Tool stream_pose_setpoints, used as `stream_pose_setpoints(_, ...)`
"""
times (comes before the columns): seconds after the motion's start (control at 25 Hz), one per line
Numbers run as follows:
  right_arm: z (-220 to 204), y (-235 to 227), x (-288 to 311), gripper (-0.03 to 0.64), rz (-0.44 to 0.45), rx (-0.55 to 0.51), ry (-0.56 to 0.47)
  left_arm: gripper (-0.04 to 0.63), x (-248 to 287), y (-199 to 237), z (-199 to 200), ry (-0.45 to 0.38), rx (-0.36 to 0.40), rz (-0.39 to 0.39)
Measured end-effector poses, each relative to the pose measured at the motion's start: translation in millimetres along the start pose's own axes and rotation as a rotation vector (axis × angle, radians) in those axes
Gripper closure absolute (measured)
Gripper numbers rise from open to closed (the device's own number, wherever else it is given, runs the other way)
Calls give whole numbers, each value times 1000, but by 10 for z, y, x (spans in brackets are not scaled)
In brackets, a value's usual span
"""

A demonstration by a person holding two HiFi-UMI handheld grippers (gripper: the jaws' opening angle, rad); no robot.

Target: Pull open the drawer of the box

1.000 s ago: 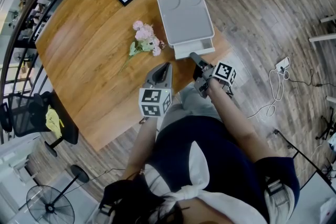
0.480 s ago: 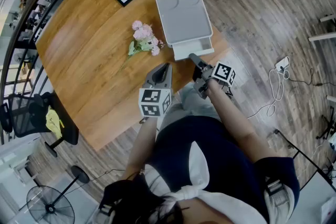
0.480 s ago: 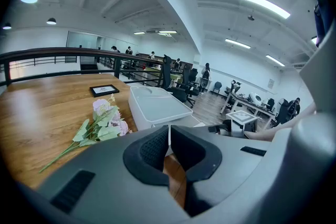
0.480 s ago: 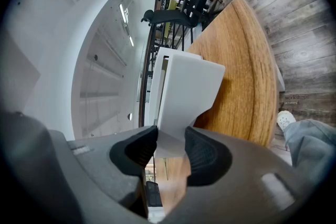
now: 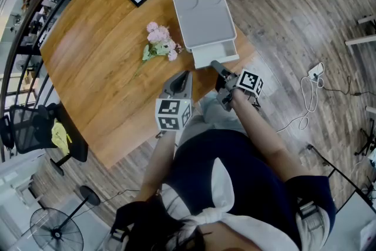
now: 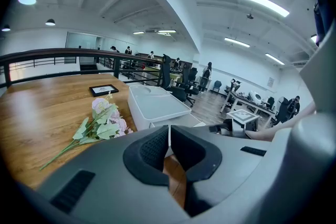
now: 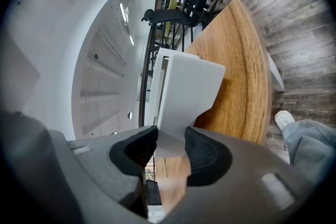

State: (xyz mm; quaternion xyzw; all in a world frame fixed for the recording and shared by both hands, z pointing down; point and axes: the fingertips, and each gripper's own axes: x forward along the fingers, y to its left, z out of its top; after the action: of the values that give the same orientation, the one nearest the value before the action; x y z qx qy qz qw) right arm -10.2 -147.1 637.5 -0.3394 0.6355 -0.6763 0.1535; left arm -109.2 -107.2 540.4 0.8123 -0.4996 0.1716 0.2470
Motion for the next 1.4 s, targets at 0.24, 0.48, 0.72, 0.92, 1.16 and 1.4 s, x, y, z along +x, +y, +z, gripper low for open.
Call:
stream_pose_setpoints(0.24, -29, 5, -65, 449, -21, 4, 3, 566, -18, -47, -14, -1, 1, 2)
stream_pose_setpoints(0.48, -50, 2, -74, 449, 1, -9, 4, 566, -47, -74, -49, 1, 4, 2)
stream_pose_setpoints(0.72, -76, -11, -96, 449, -2, -6, 2, 566, -83, -77, -58, -1, 5, 5)
stream_pose_setpoints(0.92, -80, -13, -123, 449, -1, -9, -5, 566, -111, -81, -81, -2, 5, 6)
stream_pose_setpoints(1.16, -105, -42, -160, 449, -7, -15, -7, 566, -141, -110, -115, -3, 8, 5)
stream_pose_setpoints(1.4, -164, -40, -194, 449, -11, -7, -6, 566, -190, -95, -140, -4, 2, 9)
